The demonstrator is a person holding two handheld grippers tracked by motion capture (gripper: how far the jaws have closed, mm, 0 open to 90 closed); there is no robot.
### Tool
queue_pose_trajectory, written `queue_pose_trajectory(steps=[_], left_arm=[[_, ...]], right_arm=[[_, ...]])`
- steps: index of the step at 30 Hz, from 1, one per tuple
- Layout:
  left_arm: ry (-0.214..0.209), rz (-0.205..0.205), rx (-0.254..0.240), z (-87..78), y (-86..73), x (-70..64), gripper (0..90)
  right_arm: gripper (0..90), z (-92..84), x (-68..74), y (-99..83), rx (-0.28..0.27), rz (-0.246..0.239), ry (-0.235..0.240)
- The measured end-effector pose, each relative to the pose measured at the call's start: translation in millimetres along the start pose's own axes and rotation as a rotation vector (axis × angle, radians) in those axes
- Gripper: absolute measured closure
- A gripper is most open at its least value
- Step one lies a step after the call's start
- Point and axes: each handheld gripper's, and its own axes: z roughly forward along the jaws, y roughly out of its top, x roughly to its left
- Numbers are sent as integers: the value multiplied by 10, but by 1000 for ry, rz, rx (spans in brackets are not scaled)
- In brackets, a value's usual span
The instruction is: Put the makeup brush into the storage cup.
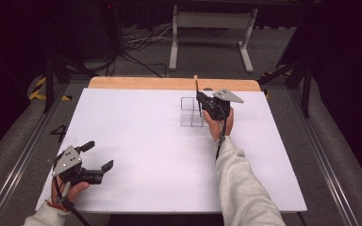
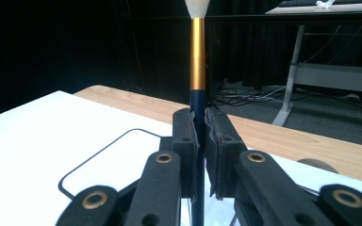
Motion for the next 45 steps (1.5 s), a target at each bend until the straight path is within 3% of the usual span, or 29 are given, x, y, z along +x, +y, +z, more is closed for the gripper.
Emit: queue_pose_trajectory(steps=[8,13,45], left_arm=[[0,6,1,-3,4,1,28],[-3,4,1,-2,3,-2,28],[-3,5,3,7,9,-23,28]], right_arm=[[835,-10,0,17,-2,-4,-5],[786,-36,20,45,-10,-3,-4],[517,-447,77,426,-84,-114,-55]])
